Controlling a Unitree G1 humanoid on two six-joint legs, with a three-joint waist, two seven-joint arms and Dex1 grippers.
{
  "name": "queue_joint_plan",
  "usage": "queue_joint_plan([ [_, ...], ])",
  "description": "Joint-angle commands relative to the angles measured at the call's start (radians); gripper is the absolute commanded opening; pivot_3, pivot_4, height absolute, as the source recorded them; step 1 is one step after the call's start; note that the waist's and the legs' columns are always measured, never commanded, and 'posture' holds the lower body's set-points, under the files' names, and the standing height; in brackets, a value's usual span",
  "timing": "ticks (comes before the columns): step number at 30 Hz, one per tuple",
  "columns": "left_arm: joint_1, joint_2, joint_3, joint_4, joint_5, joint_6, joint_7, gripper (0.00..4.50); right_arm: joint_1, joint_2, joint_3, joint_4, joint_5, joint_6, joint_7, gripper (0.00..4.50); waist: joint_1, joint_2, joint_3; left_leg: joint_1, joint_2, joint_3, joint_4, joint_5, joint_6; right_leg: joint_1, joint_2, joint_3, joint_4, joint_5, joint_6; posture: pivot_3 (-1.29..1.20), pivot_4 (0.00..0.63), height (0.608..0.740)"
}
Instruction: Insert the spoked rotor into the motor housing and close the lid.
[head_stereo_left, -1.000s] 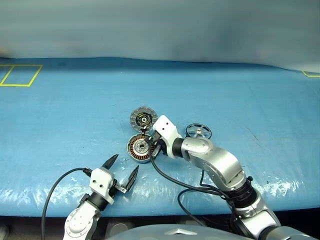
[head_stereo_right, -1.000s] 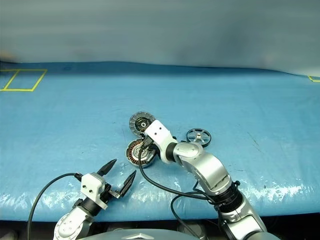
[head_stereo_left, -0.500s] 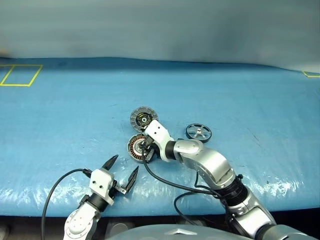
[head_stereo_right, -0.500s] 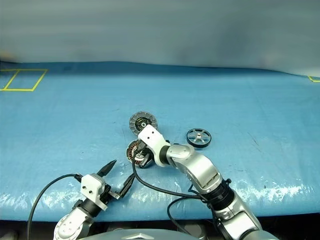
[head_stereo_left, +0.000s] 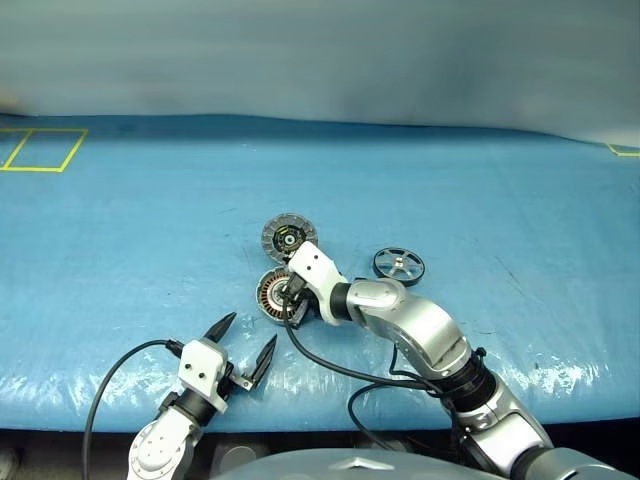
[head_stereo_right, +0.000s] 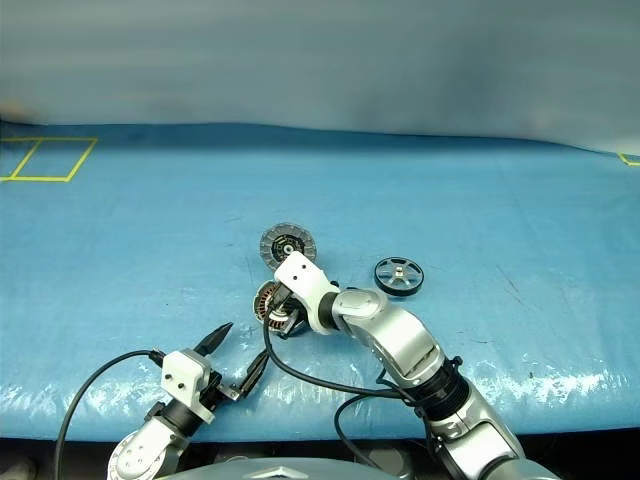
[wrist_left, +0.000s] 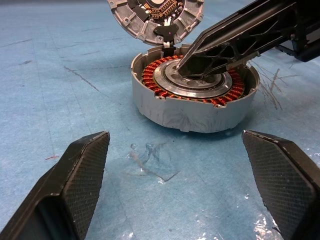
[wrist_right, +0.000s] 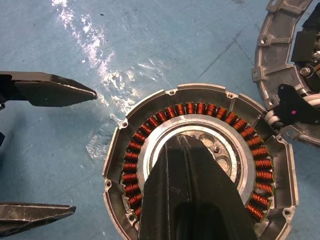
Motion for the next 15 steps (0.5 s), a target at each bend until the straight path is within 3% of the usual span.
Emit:
queue_joint_plan([
  [1,-0.001,-0.005,-0.009,-0.002,-0.011,-0.025,-0.007,4.50,0.009,0.015,-0.017,0.034,-0.008,0.088,-0.040,0.03,0.000,0.000,0.000,0.000,0.000,0.000,0.000,0.000,0.000,0.000,0.000,0.000,0.000,0.000,0.000,0.00,0.150,0.740],
  [8,-0.006,-0.006,-0.012,-0.002,-0.011,-0.018,-0.006,4.50,0.012,0.075,-0.091,0.066,0.024,0.250,-0.083,0.03,0.000,0.000,-0.002,0.003,0.000,0.000,0.001,0.000,0.000,0.000,0.000,0.000,0.000,-0.001,-0.002,0.00,0.150,0.740],
  [15,-0.009,-0.008,-0.012,0.001,-0.010,-0.017,-0.005,4.50,0.027,0.014,-0.029,-0.006,0.043,0.178,-0.027,0.03,-0.001,0.000,-0.005,0.004,0.000,0.000,0.001,0.000,0.000,-0.001,0.000,0.000,0.000,-0.001,-0.002,0.00,0.150,0.740],
])
